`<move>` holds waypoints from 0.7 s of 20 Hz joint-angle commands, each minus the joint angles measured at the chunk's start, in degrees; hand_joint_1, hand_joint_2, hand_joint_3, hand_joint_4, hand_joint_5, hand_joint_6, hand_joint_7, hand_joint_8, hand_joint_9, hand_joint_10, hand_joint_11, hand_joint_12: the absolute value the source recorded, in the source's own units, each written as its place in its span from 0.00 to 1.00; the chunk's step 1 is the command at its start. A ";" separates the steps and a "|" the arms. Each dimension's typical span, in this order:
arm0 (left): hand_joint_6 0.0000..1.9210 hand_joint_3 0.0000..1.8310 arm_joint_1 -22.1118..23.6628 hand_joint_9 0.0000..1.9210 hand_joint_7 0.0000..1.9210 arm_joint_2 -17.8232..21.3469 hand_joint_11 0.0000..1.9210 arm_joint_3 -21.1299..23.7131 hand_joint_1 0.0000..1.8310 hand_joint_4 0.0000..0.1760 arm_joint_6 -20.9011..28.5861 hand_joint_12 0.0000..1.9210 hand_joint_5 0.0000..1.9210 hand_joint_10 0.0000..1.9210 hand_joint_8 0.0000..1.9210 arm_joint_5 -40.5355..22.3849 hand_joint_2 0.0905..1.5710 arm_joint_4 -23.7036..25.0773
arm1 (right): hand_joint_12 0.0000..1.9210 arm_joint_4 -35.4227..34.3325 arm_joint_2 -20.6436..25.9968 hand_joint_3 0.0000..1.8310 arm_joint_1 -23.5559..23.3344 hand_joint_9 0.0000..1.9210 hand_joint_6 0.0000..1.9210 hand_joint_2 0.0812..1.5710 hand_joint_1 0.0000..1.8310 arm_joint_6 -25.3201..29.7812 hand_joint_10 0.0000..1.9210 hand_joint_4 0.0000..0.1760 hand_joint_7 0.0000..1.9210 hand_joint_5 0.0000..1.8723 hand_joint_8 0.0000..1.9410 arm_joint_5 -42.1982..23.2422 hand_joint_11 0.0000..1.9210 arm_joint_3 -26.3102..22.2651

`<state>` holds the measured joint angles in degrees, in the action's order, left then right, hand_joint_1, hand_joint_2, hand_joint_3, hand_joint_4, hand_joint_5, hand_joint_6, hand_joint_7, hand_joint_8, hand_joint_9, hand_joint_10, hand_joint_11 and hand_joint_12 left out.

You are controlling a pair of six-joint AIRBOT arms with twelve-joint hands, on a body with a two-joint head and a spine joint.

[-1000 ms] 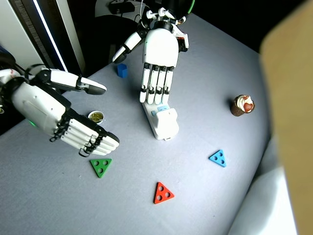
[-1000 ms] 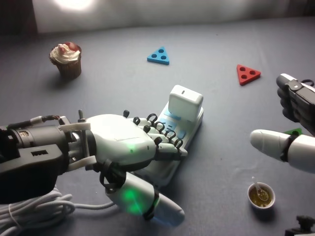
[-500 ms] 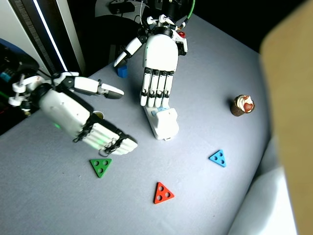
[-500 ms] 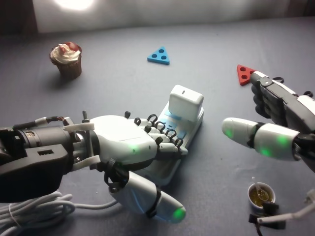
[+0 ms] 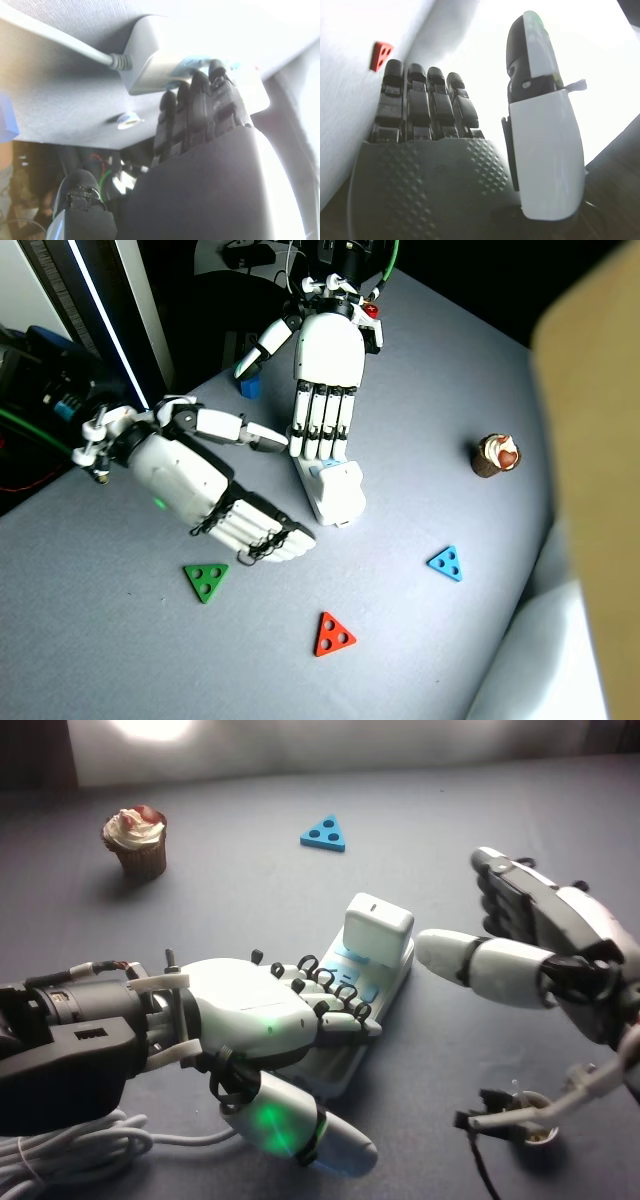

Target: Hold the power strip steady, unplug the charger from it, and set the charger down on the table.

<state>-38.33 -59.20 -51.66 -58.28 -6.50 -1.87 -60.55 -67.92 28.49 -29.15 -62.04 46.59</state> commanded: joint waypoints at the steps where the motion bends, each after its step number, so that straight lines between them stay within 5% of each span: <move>1: 0.00 0.00 -0.04 0.05 0.06 -0.84 0.03 -0.19 0.00 0.00 0.18 0.03 0.07 0.00 0.00 -3.48 0.61 -0.22 | 0.25 3.01 -0.03 0.00 -0.61 0.08 0.00 0.64 0.60 -0.28 0.00 0.00 0.06 0.07 0.00 -3.82 0.00 0.42; 14: 0.00 0.00 -0.72 0.05 0.06 -1.18 0.02 -0.42 0.00 0.00 0.18 0.02 0.07 0.00 0.00 -3.43 0.61 -1.14 | 0.26 3.00 -4.81 0.00 -1.89 0.09 0.00 0.63 0.61 -4.02 0.00 0.00 0.08 0.08 0.01 0.45 0.02 7.08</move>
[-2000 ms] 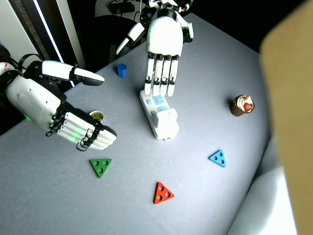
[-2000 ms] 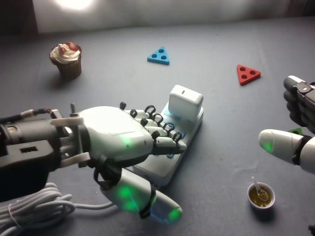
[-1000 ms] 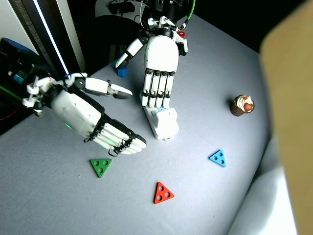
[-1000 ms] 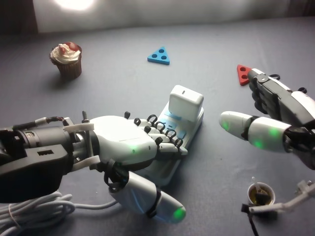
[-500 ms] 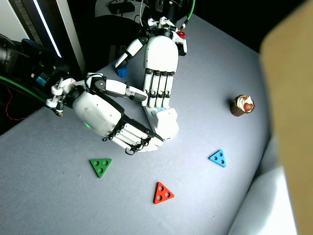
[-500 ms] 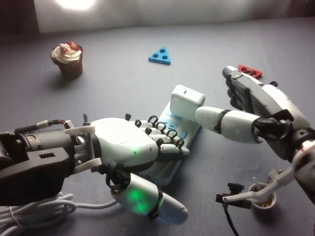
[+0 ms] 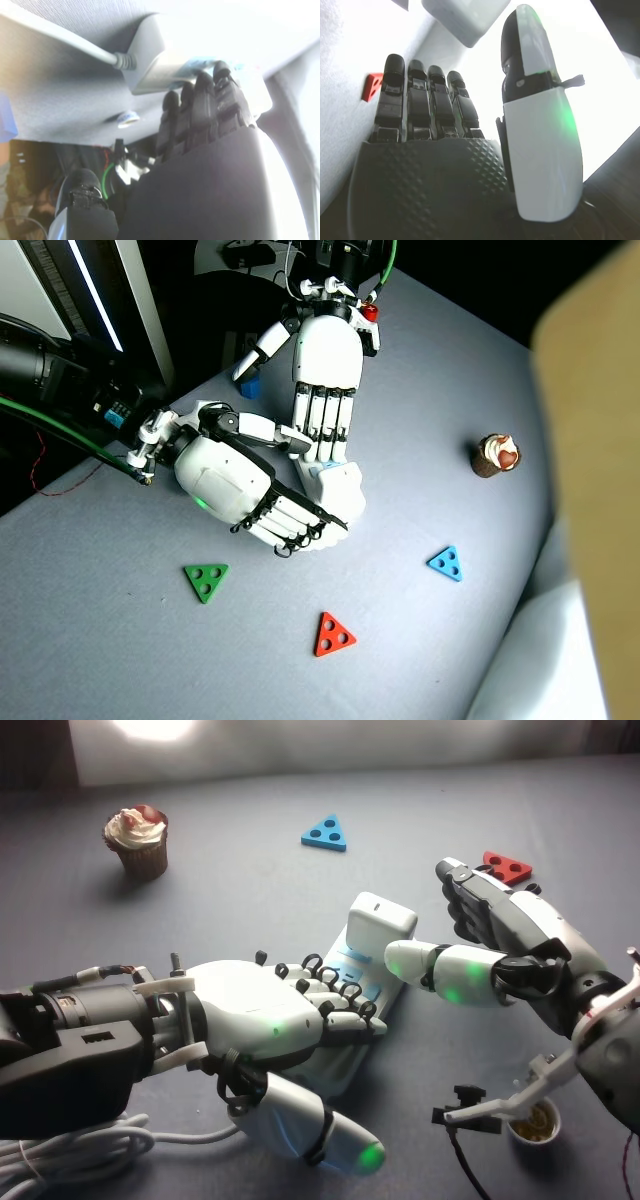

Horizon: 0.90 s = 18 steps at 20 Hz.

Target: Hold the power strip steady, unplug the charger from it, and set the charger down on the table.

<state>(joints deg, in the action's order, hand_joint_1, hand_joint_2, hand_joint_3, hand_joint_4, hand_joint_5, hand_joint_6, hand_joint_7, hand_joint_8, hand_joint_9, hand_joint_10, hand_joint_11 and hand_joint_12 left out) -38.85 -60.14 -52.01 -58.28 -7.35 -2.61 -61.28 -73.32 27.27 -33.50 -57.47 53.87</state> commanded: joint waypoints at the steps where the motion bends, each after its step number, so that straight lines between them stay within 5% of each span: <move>1: 0.00 0.00 -0.20 0.05 0.06 -0.15 0.02 -0.06 0.00 0.00 0.18 0.02 0.07 0.00 0.00 -2.58 0.61 -0.42 | 0.26 3.72 0.11 0.00 -0.74 0.10 0.01 0.63 0.61 0.19 0.01 0.00 0.08 0.09 0.01 -3.97 0.03 0.48; 11: 0.00 0.00 -0.29 0.04 0.05 0.34 0.02 0.12 0.00 0.00 0.18 0.02 0.07 0.00 0.00 -2.39 0.60 -1.07 | 0.28 3.73 -5.16 0.00 -3.02 0.13 0.00 0.63 0.62 -0.10 0.00 0.00 0.11 0.13 0.00 -2.62 0.06 5.62; 18: 0.00 0.00 -0.29 0.04 0.06 0.44 0.02 0.31 0.00 0.00 0.18 0.02 0.07 0.00 0.00 -2.35 0.60 -1.23 | 0.29 3.75 -7.88 0.00 -3.04 0.24 0.00 0.63 0.64 -0.56 0.01 0.00 0.24 0.25 0.00 -2.53 0.15 9.07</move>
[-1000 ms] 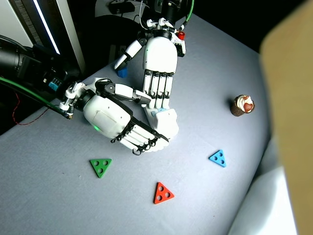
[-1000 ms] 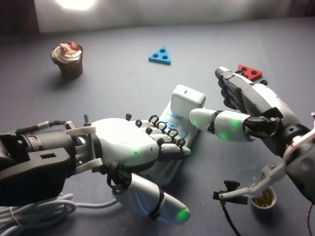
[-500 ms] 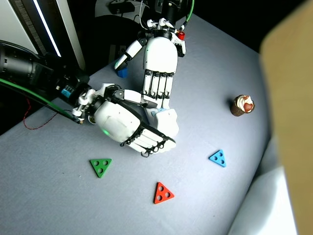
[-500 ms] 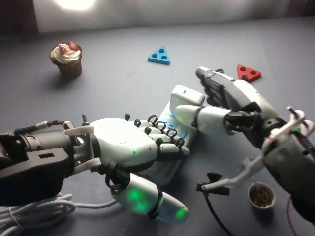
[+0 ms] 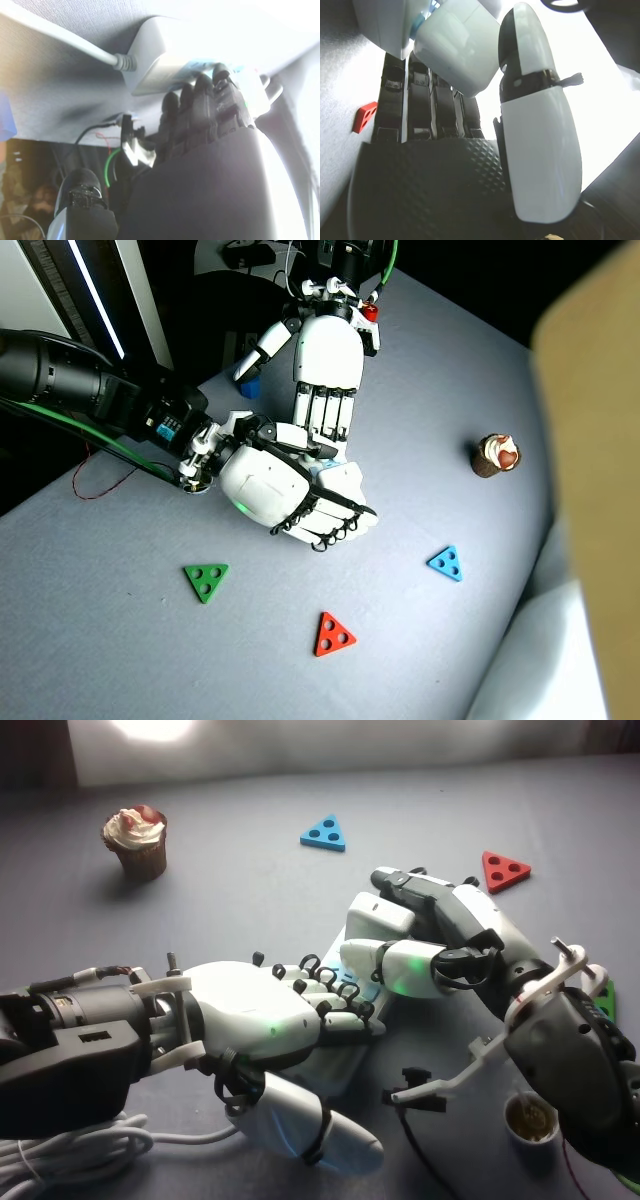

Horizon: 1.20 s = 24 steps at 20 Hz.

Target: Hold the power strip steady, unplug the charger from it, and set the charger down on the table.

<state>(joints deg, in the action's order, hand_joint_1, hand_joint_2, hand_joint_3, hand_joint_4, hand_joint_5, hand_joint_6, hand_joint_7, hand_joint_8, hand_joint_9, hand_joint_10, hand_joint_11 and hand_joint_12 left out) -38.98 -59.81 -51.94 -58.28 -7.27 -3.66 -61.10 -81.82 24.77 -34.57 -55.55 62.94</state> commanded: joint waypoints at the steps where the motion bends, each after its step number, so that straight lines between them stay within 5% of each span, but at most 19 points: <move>1: 0.00 0.00 -0.16 0.04 0.05 0.16 0.01 0.25 0.00 0.00 0.18 0.02 0.07 0.00 0.00 -2.40 0.60 -0.18 | 0.29 3.64 0.38 0.00 -0.54 0.29 0.00 0.64 0.64 0.45 0.00 0.00 0.29 0.29 0.00 -4.34 0.18 0.53; 9: 0.00 0.00 -0.14 0.04 0.06 0.75 0.01 0.17 0.00 0.00 0.18 0.02 0.07 0.00 0.00 -2.39 0.61 -0.26 | 0.33 4.95 -0.23 0.00 -0.54 0.46 0.00 0.67 0.65 -0.22 0.00 0.00 0.47 0.45 0.00 -3.79 0.32 3.27; 10: 0.00 0.00 -0.14 0.03 0.04 0.81 0.00 0.16 0.00 0.00 0.18 0.01 0.06 0.00 0.00 -2.39 0.61 -0.28 | 0.29 5.27 -0.23 0.00 -0.54 0.51 0.52 0.69 0.66 -0.22 0.00 0.00 0.55 0.51 0.31 -3.79 0.38 3.25; 12: 0.00 0.00 -0.13 0.03 0.05 0.90 0.01 0.14 0.00 0.00 0.18 0.02 0.06 0.00 0.00 -2.39 0.61 -0.30 | 0.31 7.56 -0.23 0.00 -0.54 0.54 0.58 0.69 0.67 -0.21 0.00 0.01 0.57 0.48 0.40 -3.80 0.41 2.91; 17: 0.00 0.00 -0.13 0.03 0.05 0.92 0.01 0.04 0.00 0.00 0.18 0.01 0.06 0.01 0.00 -2.22 0.62 -0.81 | 0.33 14.06 0.56 0.00 -0.54 0.61 0.48 0.66 0.68 -0.21 0.01 0.15 0.61 0.55 0.34 -5.36 0.44 2.10; 18: 0.00 0.00 -0.13 0.03 0.04 0.91 0.01 0.04 0.00 0.00 0.18 0.01 0.05 0.00 0.00 -2.08 0.61 -0.81 | 0.35 14.09 0.58 0.00 -0.54 0.55 0.46 0.65 0.74 -0.21 0.41 0.00 0.63 0.56 0.27 -5.39 0.43 2.21; 19: 0.00 0.00 -0.13 0.03 0.04 0.89 0.01 0.07 0.00 0.00 0.18 0.01 0.06 0.00 0.00 -1.80 0.61 -0.88 | 0.35 14.10 0.64 0.00 -0.54 0.55 0.45 0.65 0.69 -0.21 0.21 0.07 0.62 0.57 0.30 -5.45 0.44 2.36; 21: 0.00 0.00 -0.15 0.03 0.05 0.88 0.01 0.16 0.00 0.00 0.18 0.01 0.06 0.00 0.00 -0.26 0.61 -1.15 | 0.35 14.77 0.78 0.00 -0.54 0.59 0.49 0.67 0.68 -0.21 0.04 0.17 0.59 0.55 0.35 -5.87 0.43 2.47; 22: 0.00 0.00 -0.16 0.03 0.05 0.84 0.01 0.22 0.00 0.00 0.20 0.01 0.06 0.00 0.00 0.59 0.61 -1.43 | 0.36 15.01 0.82 0.00 -0.54 0.54 0.45 0.65 0.74 -0.21 0.42 0.00 0.62 0.57 0.28 -6.06 0.43 2.44; 23: 0.00 0.00 -0.28 0.03 0.05 0.79 0.01 0.27 0.00 0.00 0.20 0.01 0.06 0.00 0.00 1.19 0.61 -1.60 | 0.36 15.37 0.92 0.00 -0.41 0.54 0.45 0.65 0.74 -0.21 0.42 0.00 0.62 0.57 0.28 -6.20 0.43 2.41; 24: 0.00 0.00 -0.28 0.04 0.05 0.67 0.01 0.35 0.00 0.00 0.17 0.02 0.06 0.01 0.00 2.72 0.61 -1.60 | 0.35 16.11 1.09 0.00 -0.06 0.57 0.46 0.66 0.68 -0.21 0.09 0.16 0.60 0.56 0.34 -6.37 0.43 2.39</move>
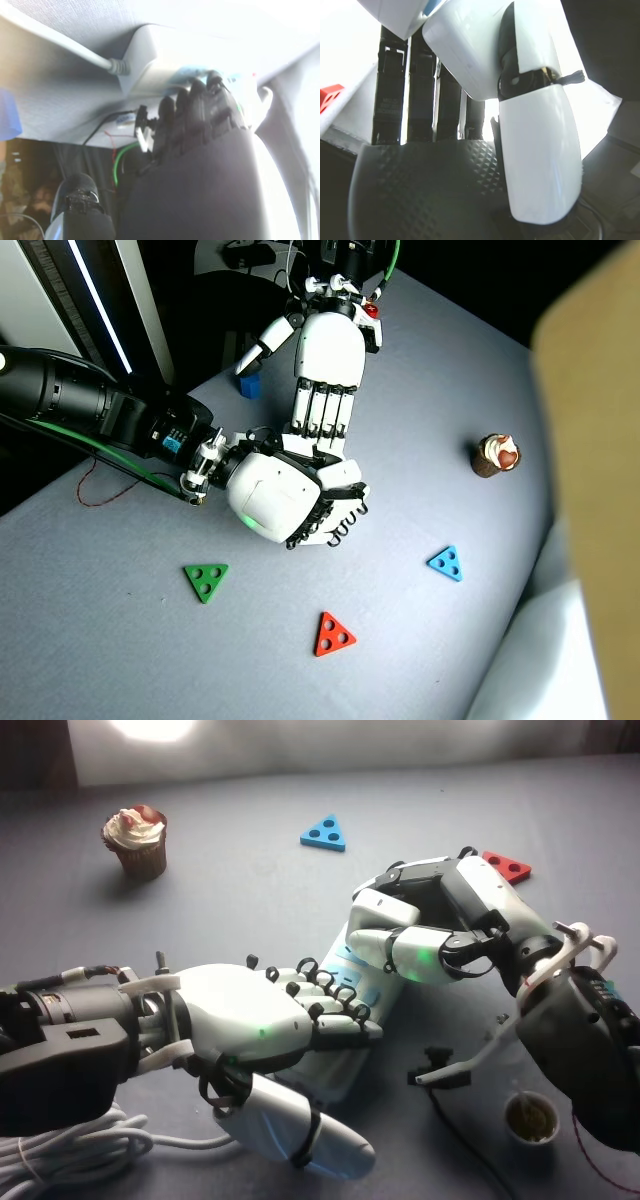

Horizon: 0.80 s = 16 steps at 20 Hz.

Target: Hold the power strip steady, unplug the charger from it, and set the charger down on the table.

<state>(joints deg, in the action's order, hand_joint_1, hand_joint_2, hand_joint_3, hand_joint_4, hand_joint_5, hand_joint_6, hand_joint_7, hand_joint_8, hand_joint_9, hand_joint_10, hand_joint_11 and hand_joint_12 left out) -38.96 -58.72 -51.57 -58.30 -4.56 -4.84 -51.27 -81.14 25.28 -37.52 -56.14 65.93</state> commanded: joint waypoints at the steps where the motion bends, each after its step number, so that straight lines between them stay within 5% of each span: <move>1: 0.00 0.00 -0.29 0.03 0.05 -0.63 0.01 -0.01 0.00 0.00 0.19 0.01 0.06 0.00 0.00 0.67 0.61 -0.42 | 0.35 7.20 0.50 0.00 -0.28 0.59 0.47 0.66 0.68 2.74 0.04 0.18 0.60 0.56 0.34 -5.99 0.43 -0.61; 16: 0.01 0.00 -0.34 0.04 0.06 -1.21 0.01 -0.18 0.00 0.00 0.22 0.01 0.07 0.01 0.01 1.27 0.61 -1.79 | 0.34 10.87 3.44 0.00 0.48 0.62 0.48 0.66 0.68 2.75 0.00 0.18 0.60 0.55 0.34 -8.04 0.45 -2.77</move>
<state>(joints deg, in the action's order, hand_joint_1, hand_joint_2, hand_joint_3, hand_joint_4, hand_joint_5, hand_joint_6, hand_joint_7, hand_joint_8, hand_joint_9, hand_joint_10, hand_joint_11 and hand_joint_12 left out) -38.96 -59.53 -51.59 -58.48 -3.49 -5.93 -43.09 -78.41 26.02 -35.83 -57.60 62.78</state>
